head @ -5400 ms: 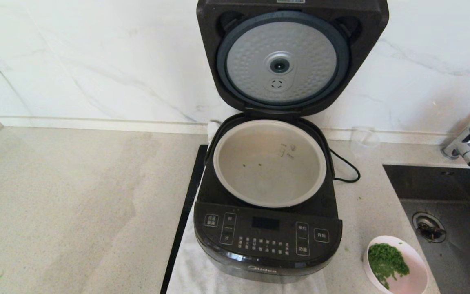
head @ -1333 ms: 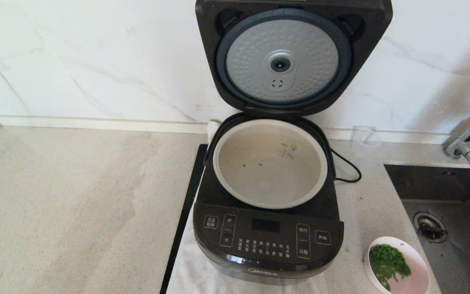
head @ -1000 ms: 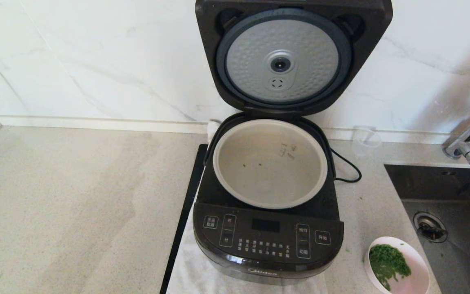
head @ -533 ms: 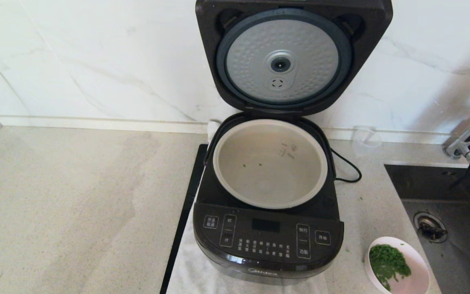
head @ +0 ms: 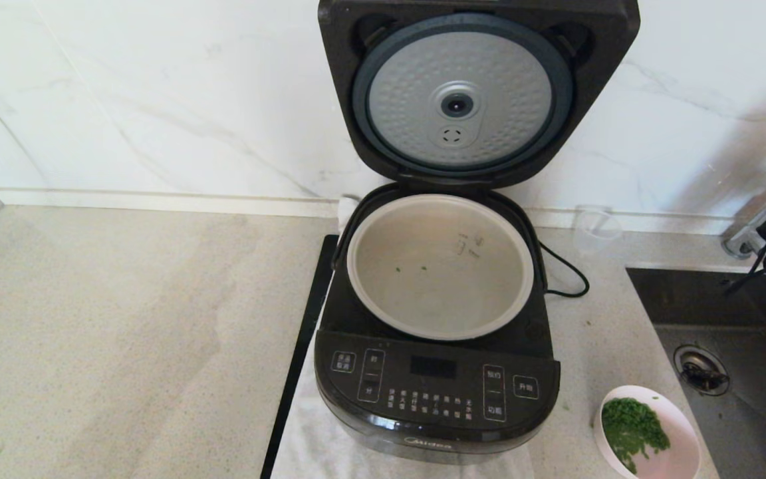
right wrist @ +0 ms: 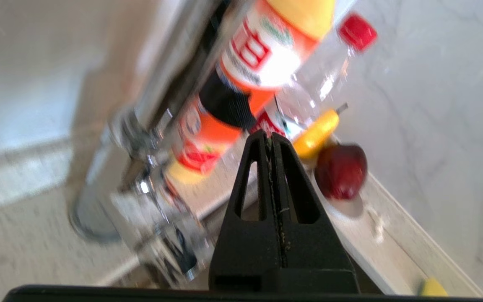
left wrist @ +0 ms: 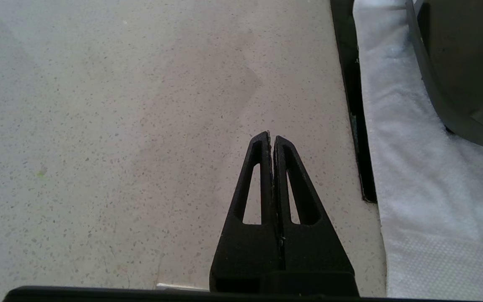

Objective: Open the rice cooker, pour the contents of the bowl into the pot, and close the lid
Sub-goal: Turn on the tap

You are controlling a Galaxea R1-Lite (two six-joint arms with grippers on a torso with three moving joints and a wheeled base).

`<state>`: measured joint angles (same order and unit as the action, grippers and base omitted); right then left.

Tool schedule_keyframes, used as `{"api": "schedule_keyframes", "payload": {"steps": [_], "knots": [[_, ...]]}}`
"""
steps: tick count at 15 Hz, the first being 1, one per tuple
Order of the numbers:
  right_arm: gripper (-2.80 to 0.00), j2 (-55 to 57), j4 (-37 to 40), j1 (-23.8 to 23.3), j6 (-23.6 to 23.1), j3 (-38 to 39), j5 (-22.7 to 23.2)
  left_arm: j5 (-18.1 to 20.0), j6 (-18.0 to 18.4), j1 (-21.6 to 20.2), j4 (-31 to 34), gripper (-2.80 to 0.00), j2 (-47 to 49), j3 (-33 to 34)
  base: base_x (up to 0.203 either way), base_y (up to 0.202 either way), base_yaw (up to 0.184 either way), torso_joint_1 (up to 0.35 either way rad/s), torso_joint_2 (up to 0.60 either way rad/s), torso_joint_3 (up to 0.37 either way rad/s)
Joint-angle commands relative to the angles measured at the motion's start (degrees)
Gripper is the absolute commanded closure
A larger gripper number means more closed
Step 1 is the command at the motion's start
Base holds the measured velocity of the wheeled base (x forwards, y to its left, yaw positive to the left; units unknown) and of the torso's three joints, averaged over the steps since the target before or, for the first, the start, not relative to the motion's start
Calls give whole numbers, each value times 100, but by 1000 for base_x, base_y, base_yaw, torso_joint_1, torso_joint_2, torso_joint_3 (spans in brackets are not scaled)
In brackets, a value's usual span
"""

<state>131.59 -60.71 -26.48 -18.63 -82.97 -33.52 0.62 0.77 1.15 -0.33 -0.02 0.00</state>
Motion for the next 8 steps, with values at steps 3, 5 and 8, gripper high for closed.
{"api": "schedule_keyframes", "payload": {"steps": [3, 5, 8], "knots": [[0, 248, 21, 43, -34, -415, 12, -1, 2, 0, -2, 0, -6, 9, 0, 0, 0, 0, 0, 0], [0, 392, 24, 46, -44, -593, 12, -1, 2, 0, -2, 0, -6, 9, 0, 0, 0, 0, 0, 0], [0, 601, 50, 46, -45, -875, 12, -1, 2, 0, -2, 0, -6, 9, 0, 0, 0, 0, 0, 0]]}}
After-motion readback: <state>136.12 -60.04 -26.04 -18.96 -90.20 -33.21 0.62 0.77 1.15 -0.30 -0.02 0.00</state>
